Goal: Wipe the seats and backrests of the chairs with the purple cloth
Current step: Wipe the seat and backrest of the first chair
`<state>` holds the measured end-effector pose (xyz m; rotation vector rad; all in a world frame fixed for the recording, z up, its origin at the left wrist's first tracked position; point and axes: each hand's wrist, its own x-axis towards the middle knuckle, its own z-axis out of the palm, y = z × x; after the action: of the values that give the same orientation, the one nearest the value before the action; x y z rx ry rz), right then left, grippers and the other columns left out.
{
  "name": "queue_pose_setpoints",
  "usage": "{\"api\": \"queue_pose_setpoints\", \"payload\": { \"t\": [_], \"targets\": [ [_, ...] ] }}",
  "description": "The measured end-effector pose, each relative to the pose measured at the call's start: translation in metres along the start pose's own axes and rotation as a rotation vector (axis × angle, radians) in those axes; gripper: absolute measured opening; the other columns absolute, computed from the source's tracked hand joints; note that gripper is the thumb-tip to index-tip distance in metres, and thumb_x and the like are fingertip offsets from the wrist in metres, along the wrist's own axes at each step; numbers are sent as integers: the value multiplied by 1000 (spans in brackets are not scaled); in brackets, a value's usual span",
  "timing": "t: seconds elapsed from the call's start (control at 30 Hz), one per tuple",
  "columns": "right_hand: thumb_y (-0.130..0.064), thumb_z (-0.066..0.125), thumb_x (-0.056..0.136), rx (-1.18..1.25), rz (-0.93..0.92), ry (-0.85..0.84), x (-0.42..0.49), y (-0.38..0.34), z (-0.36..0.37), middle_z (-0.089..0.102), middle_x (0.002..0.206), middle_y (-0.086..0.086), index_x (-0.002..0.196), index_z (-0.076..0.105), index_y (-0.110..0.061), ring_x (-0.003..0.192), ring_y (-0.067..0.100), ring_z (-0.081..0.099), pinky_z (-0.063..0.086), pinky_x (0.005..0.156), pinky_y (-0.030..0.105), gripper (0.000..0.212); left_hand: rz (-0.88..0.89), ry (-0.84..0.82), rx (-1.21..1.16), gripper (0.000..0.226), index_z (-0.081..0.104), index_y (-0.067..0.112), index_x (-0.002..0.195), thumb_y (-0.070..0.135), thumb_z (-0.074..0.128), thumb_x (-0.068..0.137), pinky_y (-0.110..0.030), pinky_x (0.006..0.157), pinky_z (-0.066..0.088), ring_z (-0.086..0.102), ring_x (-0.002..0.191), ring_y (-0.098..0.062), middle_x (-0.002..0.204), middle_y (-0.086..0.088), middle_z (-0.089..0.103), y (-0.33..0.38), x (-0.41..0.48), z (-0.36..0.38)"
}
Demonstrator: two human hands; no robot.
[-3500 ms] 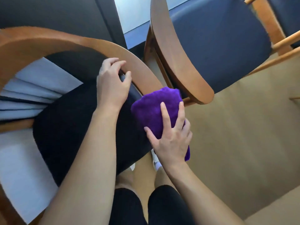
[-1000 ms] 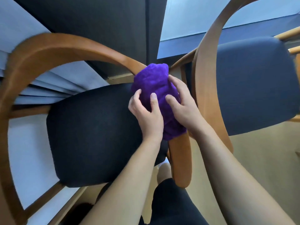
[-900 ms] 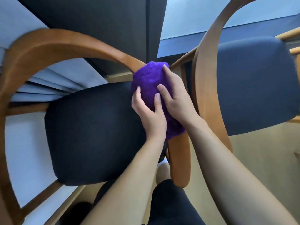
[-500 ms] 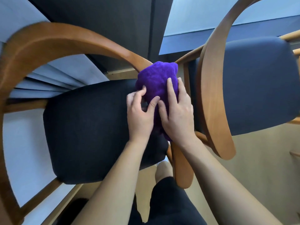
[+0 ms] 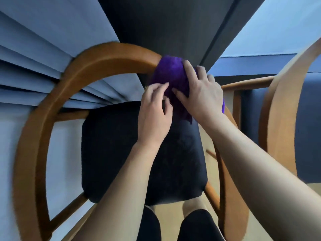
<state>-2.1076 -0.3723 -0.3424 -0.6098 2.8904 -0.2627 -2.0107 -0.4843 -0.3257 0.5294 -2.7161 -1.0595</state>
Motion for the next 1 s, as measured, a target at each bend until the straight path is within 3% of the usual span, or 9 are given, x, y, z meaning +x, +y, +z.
{"api": "queue_pose_setpoints", "payload": {
  "t": [0.1,0.2,0.3,0.5,0.57,0.7,0.87,1.0],
  "targets": [
    [-56,50,94,-21,-30,48,-20,13,1,45,143,8,155,22,-31,107,35,53,47,81,45,72,-14,79,146,40,56,8,135,7,57,94,-41,105,45,47,131,-27,137,-13,49,-11,12,-17],
    [-53,51,96,-30,-6,60,-39,24,4,42,145,12,156,22,-29,111,38,50,46,85,46,71,-29,138,307,51,42,7,147,10,53,97,-48,115,33,25,148,-32,153,-16,36,-24,22,-31],
    [-55,53,94,-47,28,76,-45,23,5,43,144,13,155,26,-26,111,39,50,46,83,47,72,-11,183,386,59,32,5,152,11,52,97,-52,120,23,13,151,-34,161,-17,22,-36,37,-46],
    [-76,45,88,25,-10,63,13,-19,3,53,133,9,150,29,-25,106,38,55,46,82,45,82,9,200,333,55,47,7,144,-2,50,90,-41,125,10,33,146,-23,153,-6,41,-57,59,-70],
    [-77,49,84,121,-40,82,36,-45,5,55,127,8,149,32,-24,106,37,57,47,83,45,86,-9,209,269,56,49,8,143,-6,47,89,-43,124,19,34,144,-22,151,-4,43,-56,59,-73],
    [-73,59,79,174,-128,144,61,-77,8,54,126,6,149,35,-26,103,34,57,48,84,45,88,-90,315,131,56,54,6,138,-11,43,86,-35,113,39,35,144,-22,147,-4,48,-48,65,-65],
    [-69,67,76,230,-202,148,75,-78,9,51,135,-5,151,32,-36,108,27,57,50,84,41,89,-172,424,96,59,58,9,135,-17,45,83,-32,111,42,35,144,-20,144,-3,51,-44,76,-53],
    [-51,74,79,140,-185,115,51,-39,8,49,135,-5,154,23,-38,108,25,57,50,78,38,92,-127,404,134,62,55,9,137,-18,45,82,-42,113,39,33,146,-22,148,-3,47,-46,68,-50]
  ]
}}
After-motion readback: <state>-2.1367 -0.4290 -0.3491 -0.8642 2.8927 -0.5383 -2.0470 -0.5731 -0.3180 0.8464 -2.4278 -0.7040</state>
